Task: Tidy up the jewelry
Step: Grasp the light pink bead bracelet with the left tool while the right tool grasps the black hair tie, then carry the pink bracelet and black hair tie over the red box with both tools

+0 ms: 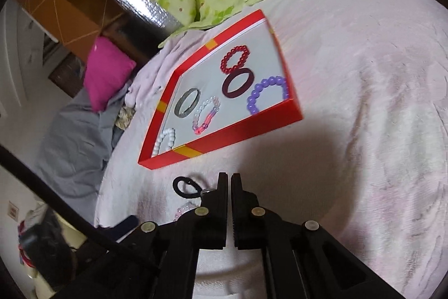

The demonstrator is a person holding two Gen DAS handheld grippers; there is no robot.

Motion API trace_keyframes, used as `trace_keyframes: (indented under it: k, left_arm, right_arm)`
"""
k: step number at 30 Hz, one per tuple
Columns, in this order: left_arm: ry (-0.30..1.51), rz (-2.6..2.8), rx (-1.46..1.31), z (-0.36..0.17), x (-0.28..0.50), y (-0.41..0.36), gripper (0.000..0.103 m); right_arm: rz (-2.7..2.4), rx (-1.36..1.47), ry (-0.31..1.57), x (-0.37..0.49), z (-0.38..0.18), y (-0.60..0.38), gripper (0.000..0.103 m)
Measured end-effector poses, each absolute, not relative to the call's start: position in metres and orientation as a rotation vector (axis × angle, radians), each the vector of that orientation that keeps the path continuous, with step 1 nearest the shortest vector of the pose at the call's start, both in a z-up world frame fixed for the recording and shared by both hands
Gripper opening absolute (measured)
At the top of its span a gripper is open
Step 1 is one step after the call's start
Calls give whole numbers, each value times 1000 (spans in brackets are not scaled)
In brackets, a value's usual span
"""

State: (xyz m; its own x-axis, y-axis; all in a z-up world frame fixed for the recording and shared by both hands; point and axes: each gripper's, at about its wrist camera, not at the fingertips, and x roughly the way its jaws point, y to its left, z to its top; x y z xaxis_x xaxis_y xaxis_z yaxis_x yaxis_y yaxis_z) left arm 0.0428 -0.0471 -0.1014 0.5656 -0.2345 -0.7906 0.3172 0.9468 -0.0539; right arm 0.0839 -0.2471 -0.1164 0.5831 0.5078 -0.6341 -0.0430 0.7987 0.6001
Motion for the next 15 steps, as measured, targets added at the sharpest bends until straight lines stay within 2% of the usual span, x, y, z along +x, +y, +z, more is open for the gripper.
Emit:
trace_keyframes:
  k: [2, 4, 5, 6, 7, 10, 12, 15]
  left_arm:
    - [908, -348, 79, -104, 48, -52, 100]
    - [921, -371, 58, -108, 56, -57, 92]
    - [936, -380, 48, -112, 59, -58, 78]
    - [933, -363, 60, -114, 60, -60, 69]
    - [911, -354, 76, -114, 58, -61, 66]
    - [883, -360, 80, -113, 55, -58, 44]
    - [878, -359, 64, -111, 55, -51, 14]
    - [874, -356, 53, -108, 54, -40, 8]
  right_arm:
    - [342, 599, 908, 84, -118, -252, 3]
    - [328, 613, 918, 86, -120, -256, 3]
    - [324, 615, 920, 87, -121, -256, 3]
    - [323, 614, 919, 87, -120, -256, 3]
    - [326, 611, 916, 87, -120, -257, 4]
    - [345, 600, 914, 88, -120, -253, 4]
    - [360, 601, 919, 90, -121, -250, 5]
    - [395, 595, 919, 91, -119, -243, 5]
